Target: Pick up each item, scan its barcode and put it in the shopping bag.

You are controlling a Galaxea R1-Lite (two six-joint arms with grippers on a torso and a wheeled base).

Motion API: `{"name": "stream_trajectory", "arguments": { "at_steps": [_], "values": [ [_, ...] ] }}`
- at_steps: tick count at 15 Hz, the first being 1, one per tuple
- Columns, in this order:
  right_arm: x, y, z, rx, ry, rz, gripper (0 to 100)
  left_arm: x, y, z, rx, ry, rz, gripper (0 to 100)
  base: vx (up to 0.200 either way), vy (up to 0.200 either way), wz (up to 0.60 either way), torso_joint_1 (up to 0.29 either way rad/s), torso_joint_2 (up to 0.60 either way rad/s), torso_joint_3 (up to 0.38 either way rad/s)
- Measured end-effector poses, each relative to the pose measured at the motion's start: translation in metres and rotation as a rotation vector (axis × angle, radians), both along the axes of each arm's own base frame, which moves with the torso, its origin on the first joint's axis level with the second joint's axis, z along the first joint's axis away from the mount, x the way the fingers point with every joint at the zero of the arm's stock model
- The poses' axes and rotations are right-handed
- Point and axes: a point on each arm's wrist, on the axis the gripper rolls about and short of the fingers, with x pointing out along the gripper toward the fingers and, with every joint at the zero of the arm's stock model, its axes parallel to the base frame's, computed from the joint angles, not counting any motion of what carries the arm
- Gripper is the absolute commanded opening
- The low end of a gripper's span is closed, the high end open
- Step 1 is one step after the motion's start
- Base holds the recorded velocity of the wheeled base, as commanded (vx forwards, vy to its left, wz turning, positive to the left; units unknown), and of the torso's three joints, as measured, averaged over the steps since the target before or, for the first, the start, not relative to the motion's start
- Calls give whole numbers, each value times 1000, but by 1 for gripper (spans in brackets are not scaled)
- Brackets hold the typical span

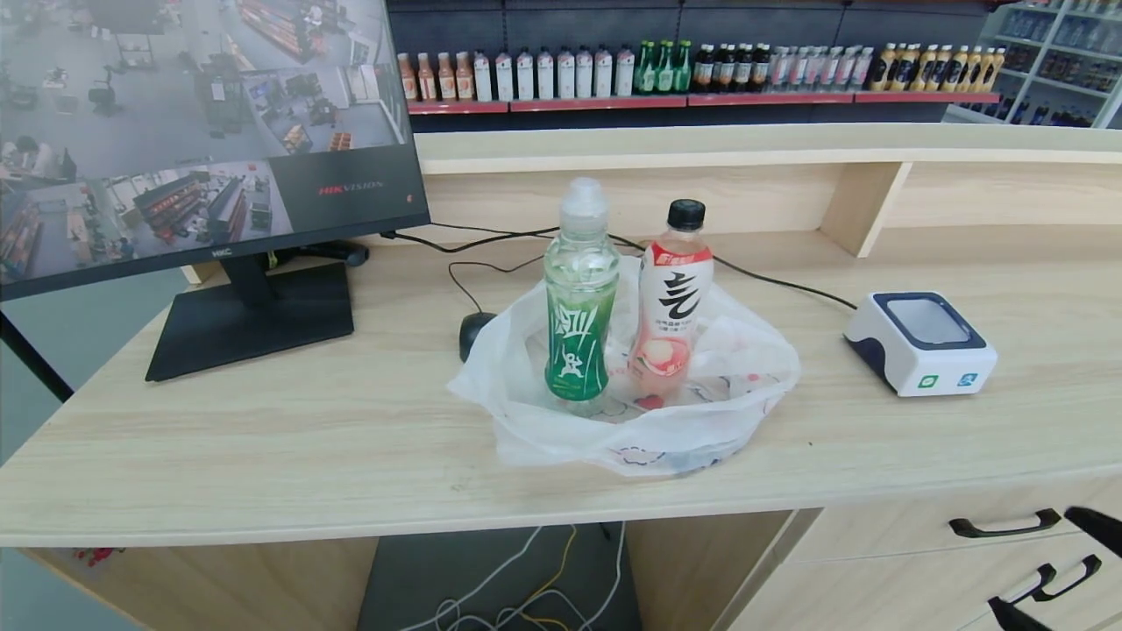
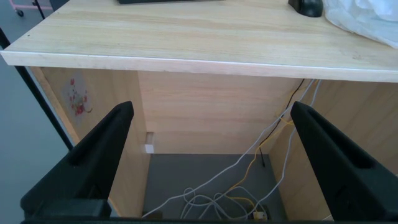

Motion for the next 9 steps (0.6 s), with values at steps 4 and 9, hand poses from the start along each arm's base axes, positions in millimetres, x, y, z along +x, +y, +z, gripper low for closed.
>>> {"name": "stream_trajectory", "arguments": {
  "at_steps": [4,9],
  "values": [
    [-43,-27,-44,-77,110,8,100,0,0,0,-2,0,0,100,0,0,0,0,0,0],
    [-58,-37,-54,-14,34,-175,100,0,0,0,-3,0,0,100,0,0,0,0,0,0]
  ]
}}
